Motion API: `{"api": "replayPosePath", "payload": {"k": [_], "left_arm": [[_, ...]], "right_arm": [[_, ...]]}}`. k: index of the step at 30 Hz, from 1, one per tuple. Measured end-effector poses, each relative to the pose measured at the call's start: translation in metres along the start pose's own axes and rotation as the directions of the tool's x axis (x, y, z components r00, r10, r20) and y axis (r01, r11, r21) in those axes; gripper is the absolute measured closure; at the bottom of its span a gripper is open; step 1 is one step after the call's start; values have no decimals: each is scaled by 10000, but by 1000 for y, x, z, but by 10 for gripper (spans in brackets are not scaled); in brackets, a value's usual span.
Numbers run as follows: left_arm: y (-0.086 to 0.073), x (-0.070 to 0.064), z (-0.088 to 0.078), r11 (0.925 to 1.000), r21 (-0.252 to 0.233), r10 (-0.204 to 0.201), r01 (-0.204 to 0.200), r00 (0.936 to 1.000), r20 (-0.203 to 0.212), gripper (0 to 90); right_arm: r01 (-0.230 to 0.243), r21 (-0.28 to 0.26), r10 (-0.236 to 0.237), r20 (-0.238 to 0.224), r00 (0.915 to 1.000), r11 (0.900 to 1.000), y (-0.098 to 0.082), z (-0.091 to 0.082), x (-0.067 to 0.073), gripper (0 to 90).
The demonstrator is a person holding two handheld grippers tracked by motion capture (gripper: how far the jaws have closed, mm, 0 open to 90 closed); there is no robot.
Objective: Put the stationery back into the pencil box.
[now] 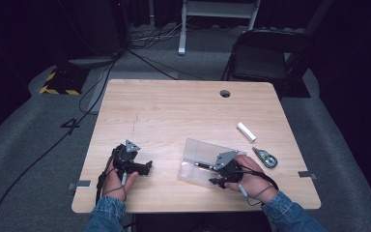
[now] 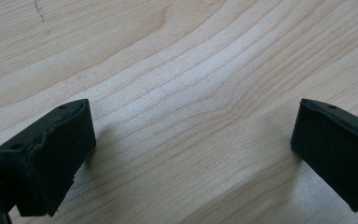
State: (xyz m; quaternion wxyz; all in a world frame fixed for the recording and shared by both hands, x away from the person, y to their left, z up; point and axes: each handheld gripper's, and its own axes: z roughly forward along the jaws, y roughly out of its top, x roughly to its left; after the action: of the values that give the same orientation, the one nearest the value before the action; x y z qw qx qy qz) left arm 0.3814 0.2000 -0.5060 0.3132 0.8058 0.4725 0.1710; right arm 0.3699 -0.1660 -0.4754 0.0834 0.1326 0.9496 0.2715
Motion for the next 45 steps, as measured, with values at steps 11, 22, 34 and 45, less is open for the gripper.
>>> {"api": "replayPosePath", "payload": {"k": [11,22,34,45], "left_arm": [[0,0,0,10000,0,4,-4,10000,-2,1],[0,0,0,10000,0,0,0,10000,-2,1],[0,0,0,10000,0,-4,4,10000,-14,1],[0,0,0,10000,-4,0,0,10000,-5,1]], "right_arm": [[-695,-922,694,-35,9976,9933,0,-19,-10,508],[-1624,-1721,1755,636,9824,9716,-9,-54,-31,504],[-2642,-1888,2934,1481,9444,9458,-30,-81,-53,487],[-3402,-2077,3788,1891,9059,9171,-51,-94,-73,478]]}}
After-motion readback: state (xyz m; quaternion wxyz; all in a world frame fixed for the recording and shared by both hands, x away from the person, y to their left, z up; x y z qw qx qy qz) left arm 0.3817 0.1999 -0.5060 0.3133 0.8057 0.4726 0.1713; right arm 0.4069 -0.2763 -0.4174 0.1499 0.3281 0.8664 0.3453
